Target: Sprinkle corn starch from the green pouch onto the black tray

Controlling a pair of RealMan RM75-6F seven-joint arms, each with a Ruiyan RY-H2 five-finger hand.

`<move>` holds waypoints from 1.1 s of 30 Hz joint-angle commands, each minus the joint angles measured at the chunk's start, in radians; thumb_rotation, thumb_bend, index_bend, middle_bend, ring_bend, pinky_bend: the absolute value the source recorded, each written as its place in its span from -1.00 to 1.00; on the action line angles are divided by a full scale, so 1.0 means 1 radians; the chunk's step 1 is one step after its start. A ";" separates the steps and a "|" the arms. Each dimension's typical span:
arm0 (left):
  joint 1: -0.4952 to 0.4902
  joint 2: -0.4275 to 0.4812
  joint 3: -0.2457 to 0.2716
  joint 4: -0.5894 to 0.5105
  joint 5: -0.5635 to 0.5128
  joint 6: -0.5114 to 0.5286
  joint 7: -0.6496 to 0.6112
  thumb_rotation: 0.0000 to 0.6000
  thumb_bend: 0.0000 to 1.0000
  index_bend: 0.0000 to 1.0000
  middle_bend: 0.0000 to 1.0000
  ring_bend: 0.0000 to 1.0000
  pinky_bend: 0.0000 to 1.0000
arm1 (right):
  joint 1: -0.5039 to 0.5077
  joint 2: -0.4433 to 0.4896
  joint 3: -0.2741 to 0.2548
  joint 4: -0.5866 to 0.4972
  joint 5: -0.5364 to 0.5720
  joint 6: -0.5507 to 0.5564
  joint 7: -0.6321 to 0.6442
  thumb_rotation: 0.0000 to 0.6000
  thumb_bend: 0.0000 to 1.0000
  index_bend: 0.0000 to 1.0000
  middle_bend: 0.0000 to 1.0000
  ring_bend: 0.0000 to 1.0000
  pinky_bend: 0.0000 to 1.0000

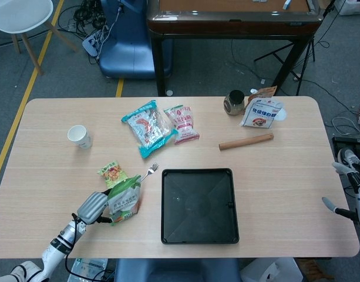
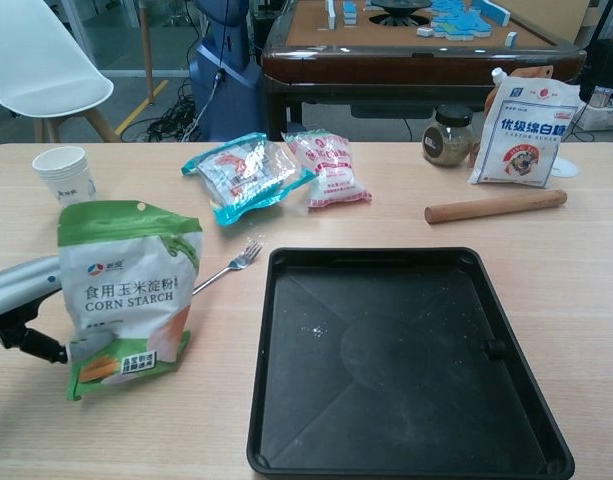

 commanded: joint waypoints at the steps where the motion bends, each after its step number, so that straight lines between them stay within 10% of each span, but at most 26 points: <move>1: -0.008 0.024 0.012 -0.034 -0.001 -0.031 0.026 1.00 -0.22 -0.90 -0.62 -0.66 -0.17 | -0.001 0.000 0.000 0.000 0.000 0.001 -0.001 1.00 -0.87 -0.52 -0.34 -0.67 -0.56; 33: -0.127 -0.061 -0.112 -0.182 -0.089 -0.182 0.234 1.00 -0.51 -1.00 -0.82 -0.81 -0.31 | -0.004 -0.013 0.004 0.019 0.008 0.000 0.013 1.00 -0.87 -0.52 -0.34 -0.67 -0.56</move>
